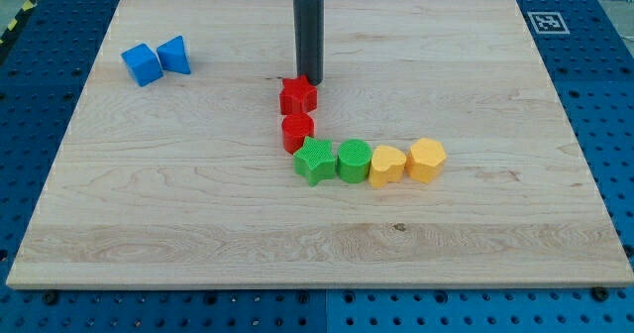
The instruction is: Push blue cube towards red star
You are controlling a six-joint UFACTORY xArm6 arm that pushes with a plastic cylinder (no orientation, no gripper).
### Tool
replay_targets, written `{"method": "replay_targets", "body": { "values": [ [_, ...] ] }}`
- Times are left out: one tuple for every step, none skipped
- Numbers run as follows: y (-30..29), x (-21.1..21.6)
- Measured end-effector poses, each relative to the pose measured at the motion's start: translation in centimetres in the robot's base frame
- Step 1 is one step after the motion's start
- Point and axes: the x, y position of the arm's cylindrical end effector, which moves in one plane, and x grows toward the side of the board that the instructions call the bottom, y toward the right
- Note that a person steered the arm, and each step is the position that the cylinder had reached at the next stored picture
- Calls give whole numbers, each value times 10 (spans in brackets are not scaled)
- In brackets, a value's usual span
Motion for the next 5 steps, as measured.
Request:
{"method": "replay_targets", "body": {
  "values": [
    [-1,9],
    [-5,10],
    [-15,10],
    [-16,-25],
    [-44,-68]
  ]
}}
